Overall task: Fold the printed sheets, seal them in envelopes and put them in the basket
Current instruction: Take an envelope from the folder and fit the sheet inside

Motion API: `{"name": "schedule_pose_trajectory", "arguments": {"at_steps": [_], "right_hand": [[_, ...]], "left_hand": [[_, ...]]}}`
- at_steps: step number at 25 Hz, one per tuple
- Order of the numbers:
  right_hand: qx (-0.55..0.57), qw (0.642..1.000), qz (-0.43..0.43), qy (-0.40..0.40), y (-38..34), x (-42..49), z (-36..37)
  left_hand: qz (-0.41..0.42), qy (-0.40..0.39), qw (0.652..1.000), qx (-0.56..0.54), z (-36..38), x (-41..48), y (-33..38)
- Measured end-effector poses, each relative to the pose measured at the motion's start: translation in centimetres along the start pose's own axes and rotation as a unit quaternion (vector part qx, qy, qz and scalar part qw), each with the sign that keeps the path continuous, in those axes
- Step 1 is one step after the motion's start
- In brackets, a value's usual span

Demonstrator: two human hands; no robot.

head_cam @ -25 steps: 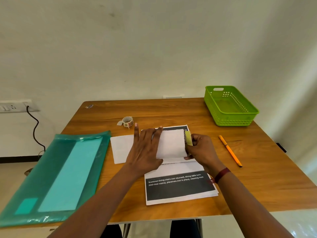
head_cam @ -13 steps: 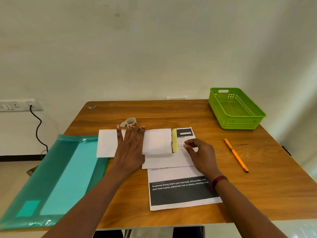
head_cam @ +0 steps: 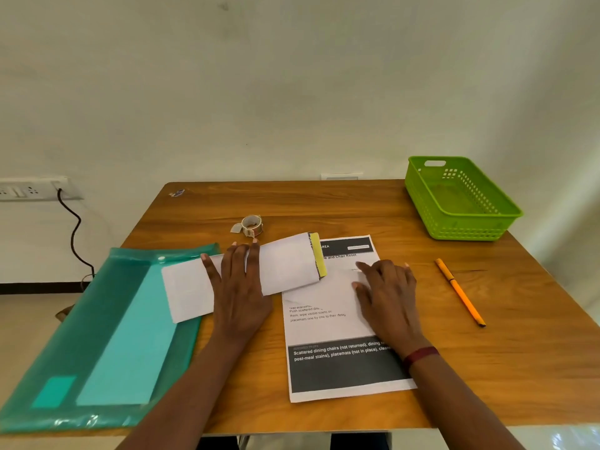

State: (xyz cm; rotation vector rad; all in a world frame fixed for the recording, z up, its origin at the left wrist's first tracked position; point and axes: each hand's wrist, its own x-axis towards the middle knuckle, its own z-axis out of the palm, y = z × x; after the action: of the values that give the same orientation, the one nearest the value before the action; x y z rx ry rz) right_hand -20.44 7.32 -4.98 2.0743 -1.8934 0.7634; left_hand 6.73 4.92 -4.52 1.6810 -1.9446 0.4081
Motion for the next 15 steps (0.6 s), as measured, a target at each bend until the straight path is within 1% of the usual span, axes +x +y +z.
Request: {"name": "schedule_pose_trajectory", "arguments": {"at_steps": [2,4,6,8,9,10,12,15], "right_hand": [[0.002,0.995,0.073,0.063,0.1,0.4,-1.0],[0.015,0.983,0.145,0.116,0.9,0.6,-2.3],[0.055,0.964,0.22,0.141,1.9,0.8,-3.8],[0.108,0.944,0.28,0.139,3.1,0.8,-4.8],[0.14,0.937,0.288,0.137,3.5,0.7,-5.1],[0.177,0.934,0.278,0.139,3.7,0.5,-5.2],[0.241,0.93,0.237,0.148,3.8,0.0,-5.2],[0.269,0.928,0.211,0.145,3.9,-0.6,-4.6]], "left_hand": [[-0.002,-0.01,1.0,-0.004,-0.2,0.0,0.1],[0.002,-0.021,1.0,-0.002,-0.3,0.0,0.1],[0.002,-0.028,1.0,-0.004,-0.5,0.0,0.2],[0.0,-0.034,0.999,-0.01,-0.5,-0.1,0.2],[0.001,-0.039,0.999,-0.013,-0.5,-0.2,0.2],[0.001,-0.043,0.999,-0.016,-0.5,-0.2,0.2],[0.002,-0.05,0.998,-0.024,-0.5,-0.2,0.2],[0.003,-0.06,0.998,-0.029,-0.6,-0.2,0.3]]}}
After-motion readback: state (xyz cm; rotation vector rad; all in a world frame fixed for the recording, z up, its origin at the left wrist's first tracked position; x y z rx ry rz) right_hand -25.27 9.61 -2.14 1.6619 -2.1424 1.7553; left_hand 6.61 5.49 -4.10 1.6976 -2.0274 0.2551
